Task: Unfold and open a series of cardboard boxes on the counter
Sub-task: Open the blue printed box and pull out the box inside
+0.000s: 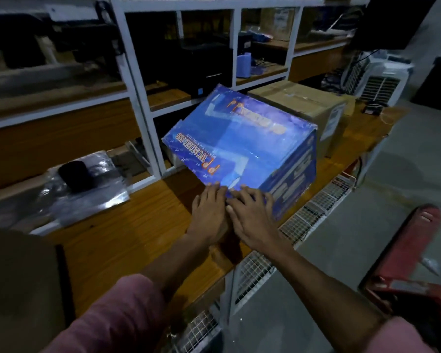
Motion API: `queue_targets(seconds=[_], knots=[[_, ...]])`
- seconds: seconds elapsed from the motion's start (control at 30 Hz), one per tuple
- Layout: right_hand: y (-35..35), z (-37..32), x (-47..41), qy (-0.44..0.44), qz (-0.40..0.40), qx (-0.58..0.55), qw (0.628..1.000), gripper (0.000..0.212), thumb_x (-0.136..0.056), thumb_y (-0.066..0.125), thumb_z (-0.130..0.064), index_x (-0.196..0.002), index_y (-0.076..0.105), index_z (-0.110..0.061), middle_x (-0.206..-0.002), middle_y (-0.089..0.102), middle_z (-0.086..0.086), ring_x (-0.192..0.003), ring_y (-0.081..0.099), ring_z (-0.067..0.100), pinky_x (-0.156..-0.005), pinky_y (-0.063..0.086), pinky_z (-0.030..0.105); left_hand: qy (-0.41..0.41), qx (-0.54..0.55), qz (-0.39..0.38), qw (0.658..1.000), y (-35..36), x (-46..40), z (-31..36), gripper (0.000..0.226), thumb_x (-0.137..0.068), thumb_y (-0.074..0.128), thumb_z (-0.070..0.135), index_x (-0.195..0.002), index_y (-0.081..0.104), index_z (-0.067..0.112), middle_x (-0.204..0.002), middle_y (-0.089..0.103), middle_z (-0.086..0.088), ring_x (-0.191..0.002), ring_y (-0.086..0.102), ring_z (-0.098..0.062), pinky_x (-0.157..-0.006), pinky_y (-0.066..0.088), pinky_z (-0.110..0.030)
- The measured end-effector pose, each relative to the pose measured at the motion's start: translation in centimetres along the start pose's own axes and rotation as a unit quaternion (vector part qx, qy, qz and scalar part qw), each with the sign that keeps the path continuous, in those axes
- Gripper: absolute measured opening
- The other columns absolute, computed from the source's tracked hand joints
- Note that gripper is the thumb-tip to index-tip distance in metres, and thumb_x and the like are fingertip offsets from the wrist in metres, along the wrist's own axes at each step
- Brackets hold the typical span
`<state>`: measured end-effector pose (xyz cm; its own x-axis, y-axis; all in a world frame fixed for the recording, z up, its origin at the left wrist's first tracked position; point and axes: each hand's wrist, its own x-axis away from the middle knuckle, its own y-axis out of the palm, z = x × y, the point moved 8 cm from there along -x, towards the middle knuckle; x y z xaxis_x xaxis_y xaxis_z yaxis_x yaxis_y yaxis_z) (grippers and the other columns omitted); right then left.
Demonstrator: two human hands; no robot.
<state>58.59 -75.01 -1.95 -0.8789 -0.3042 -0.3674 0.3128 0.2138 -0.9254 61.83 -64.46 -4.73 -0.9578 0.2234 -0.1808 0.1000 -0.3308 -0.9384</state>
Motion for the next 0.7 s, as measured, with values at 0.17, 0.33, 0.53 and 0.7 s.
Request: queue_targets(seconds=[0.17,0.33,0.53,0.7], knots=[[1.1,-2.9,3.0,-0.08,-0.077,-0.121,0.986,0.041,-0.103,0.033,-0.046,-0.129,0.06,-0.027,-0.136,0.059,-0.006,-0.141,0.033,0.016,-0.108,0.023,0.048,-0.078,-0.035,-0.095,0.992,0.0,6.0,-1.0,0.071,-0.095,0.054,0.026,-0.156,0.017,0.018,-0.16,0.023,-0.007,-0.148,0.024,-0.027,-0.114,0.021,-0.068],[-0.9,-4.1,4.7,-0.079,-0.069,-0.22,0.97,0.045,-0.1,0.043,-0.04,-0.133,0.058,-0.014,-0.13,0.061,0.008,-0.13,0.042,0.026,-0.103,0.039,0.048,-0.12,-0.022,-0.081,0.989,-1.6,9.2,-1.8,0.08,-0.096,0.059,0.032,-0.159,0.011,0.02,-0.162,0.022,-0.007,-0.15,0.019,-0.028,-0.116,0.023,-0.065],[-3.3,-3.9,4.1,-0.065,-0.001,-0.208,0.976,0.039,-0.096,0.04,-0.045,-0.116,0.063,-0.02,-0.108,0.062,0.002,-0.11,0.043,0.025,-0.09,0.044,0.047,-0.102,-0.009,0.096,0.99,-6.9,8.8,-2.2,0.092,-0.087,0.069,0.018,-0.158,0.012,0.018,-0.164,0.015,-0.015,-0.149,0.018,-0.037,-0.117,0.029,-0.057],[-2.3,-3.0,3.4,0.017,-0.052,-0.233,0.971,0.06,-0.095,0.037,-0.057,-0.142,0.044,-0.02,-0.132,0.047,0.008,-0.125,0.04,0.03,-0.1,0.041,0.046,-0.077,-0.099,0.059,0.99,-8.4,7.7,-5.5,0.093,-0.088,0.071,0.021,-0.159,0.011,0.028,-0.167,0.006,-0.011,-0.153,0.001,-0.038,-0.12,0.017,-0.065]])
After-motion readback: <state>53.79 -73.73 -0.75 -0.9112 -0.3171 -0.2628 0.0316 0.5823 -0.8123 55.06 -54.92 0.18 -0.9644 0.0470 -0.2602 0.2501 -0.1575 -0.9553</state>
